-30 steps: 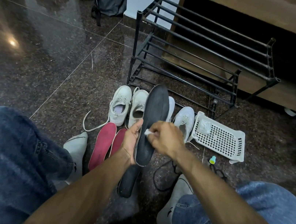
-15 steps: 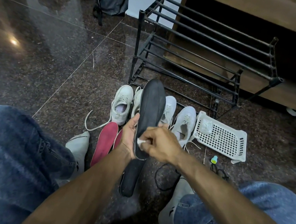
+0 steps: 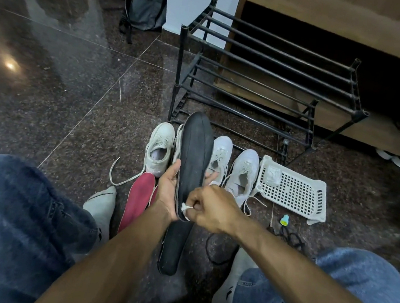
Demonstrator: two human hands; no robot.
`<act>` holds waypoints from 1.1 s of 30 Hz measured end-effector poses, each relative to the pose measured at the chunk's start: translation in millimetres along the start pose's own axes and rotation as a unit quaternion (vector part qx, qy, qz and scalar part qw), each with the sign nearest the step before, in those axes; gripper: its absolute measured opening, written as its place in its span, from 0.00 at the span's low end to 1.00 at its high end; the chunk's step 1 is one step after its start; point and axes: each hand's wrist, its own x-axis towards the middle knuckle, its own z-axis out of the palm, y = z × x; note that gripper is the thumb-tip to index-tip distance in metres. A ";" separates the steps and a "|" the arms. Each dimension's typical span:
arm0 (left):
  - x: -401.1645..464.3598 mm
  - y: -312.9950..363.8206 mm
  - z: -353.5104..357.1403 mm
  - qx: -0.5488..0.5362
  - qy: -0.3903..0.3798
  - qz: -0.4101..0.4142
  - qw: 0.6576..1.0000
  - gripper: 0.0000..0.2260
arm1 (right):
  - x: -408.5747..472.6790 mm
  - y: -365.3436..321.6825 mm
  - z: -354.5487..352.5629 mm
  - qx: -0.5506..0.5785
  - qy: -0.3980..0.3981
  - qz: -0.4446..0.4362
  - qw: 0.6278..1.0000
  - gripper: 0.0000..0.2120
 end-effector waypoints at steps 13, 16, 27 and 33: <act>-1.7 -1.1 4.6 -0.017 -0.008 0.007 1.000 0.33 | -1.3 17.4 9.7 -0.020 0.039 0.000 0.999 0.03; -2.6 -5.3 7.6 -0.004 -0.014 -0.008 1.000 0.30 | 6.6 20.4 1.5 -0.032 0.097 0.032 0.994 0.05; -5.2 -6.5 0.3 -0.018 0.013 -0.001 1.000 0.35 | 0.9 13.4 20.1 0.107 0.051 0.086 0.989 0.07; -8.6 -11.4 3.7 0.015 0.011 -0.015 1.000 0.26 | 19.8 27.0 10.4 0.105 0.162 0.137 0.971 0.07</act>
